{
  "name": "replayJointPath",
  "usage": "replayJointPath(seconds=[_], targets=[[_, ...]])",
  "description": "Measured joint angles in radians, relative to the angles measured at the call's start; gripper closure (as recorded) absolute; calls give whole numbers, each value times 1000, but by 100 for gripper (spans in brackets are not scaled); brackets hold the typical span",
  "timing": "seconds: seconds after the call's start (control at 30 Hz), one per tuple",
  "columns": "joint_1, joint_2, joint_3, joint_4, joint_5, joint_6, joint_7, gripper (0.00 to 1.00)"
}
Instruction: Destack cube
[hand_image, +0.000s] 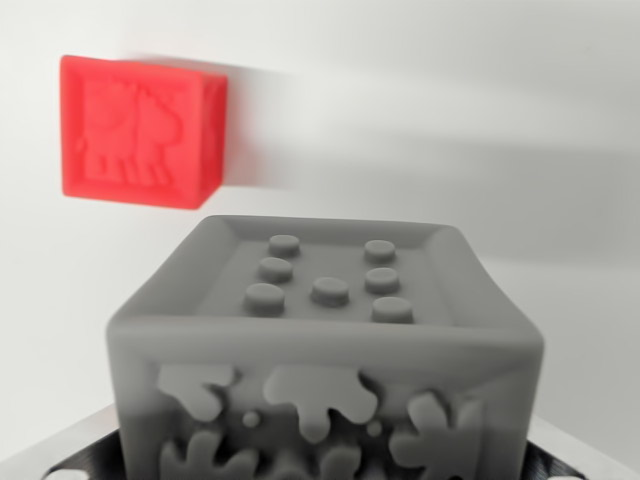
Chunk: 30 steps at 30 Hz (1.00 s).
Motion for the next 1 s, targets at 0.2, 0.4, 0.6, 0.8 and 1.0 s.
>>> replayJointPath(seconds=[0.2,0.4,0.6,0.8,1.0], targets=[[-13,-3,-7,-12,2,9,-31,100],[-28,-4,-15,-22,3,18,-63,100],[-44,-4,-23,-34,5,29,-98,100],[-58,-5,-31,-43,8,38,-130,100],[-72,-5,-39,-51,9,46,-163,100]])
